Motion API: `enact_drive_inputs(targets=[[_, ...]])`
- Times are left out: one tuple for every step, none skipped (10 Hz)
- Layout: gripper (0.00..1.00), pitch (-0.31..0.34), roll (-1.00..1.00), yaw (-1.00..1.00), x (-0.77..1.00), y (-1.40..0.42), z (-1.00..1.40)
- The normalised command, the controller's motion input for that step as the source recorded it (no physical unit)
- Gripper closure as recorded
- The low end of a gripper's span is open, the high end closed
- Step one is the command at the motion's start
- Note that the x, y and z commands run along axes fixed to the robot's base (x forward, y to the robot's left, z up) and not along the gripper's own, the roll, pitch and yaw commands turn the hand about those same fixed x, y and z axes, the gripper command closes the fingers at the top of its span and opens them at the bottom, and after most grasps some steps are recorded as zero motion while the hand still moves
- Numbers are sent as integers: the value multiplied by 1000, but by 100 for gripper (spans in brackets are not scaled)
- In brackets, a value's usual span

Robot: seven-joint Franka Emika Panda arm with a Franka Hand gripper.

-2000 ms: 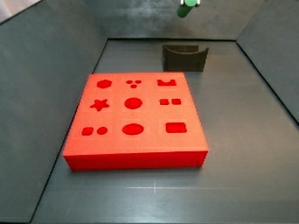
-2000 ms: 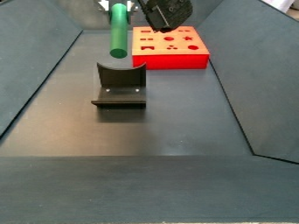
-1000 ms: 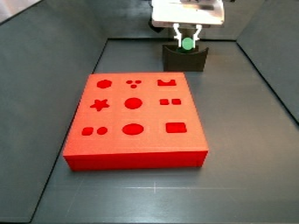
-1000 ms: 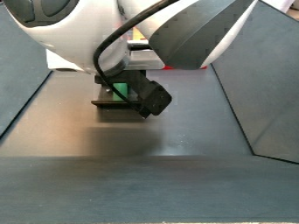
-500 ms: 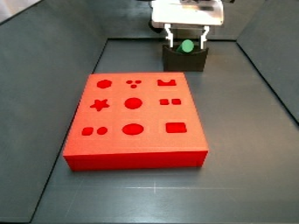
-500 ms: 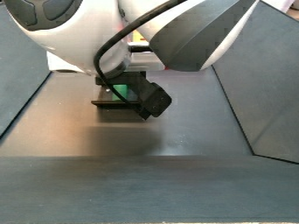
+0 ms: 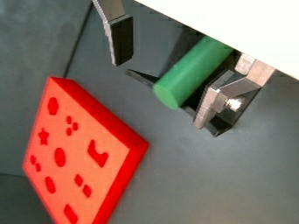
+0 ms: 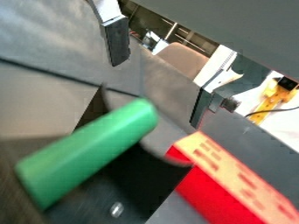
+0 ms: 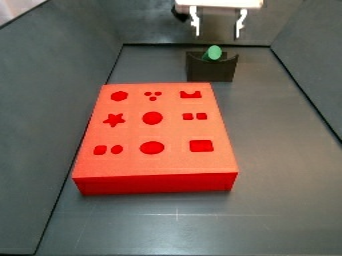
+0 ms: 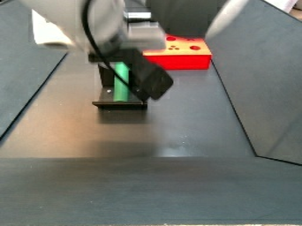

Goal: Pick up the round object. Move up. Place the round object on the fixture. Regrasp the round object. Move to above the board. Insert the round object.
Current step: Regrasp the round object.

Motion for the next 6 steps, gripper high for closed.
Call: enact_drive_inputs(targets=[[0, -23, 9, -3, -41, 11, 824], [0, -25, 10, 5, -42, 10, 698], [0, -26, 7, 19, -40, 9, 377], [0, -23, 4, 23, -39, 5, 249], [0, 44, 1000, 27, -127, -771, 687], [0, 44, 1000, 28, -110, -745, 651]])
